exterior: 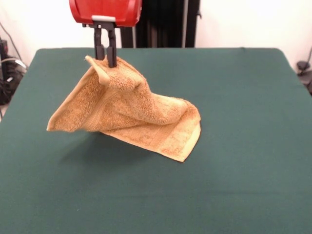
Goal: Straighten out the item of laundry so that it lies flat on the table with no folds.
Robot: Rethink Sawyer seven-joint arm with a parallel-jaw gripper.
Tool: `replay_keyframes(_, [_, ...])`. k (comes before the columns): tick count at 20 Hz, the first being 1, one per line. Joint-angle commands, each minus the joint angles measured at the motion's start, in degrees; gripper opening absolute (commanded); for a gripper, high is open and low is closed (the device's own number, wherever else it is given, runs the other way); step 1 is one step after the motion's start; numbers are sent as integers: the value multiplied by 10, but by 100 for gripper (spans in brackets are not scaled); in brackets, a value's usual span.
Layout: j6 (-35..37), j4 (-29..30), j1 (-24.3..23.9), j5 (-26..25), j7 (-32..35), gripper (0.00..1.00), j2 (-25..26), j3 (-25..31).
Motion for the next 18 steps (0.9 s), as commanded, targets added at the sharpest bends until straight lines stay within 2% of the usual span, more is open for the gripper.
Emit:
replay_keyframes(1, [22, 39, 22, -20, -16, 0, 29, 64])
replay_keyframes(6, [75, 18, 17, -8, -32, 0, 38, 70])
replay_keyframes(12, [195, -6, 35, -20, -23, 0, -30, 8])
replay_keyframes(15, [198, 7, 17, -12, -30, 0, -42, 15])
replay_keyframes(18, [225, 27, -8, -2, -56, 0, -87, 21])
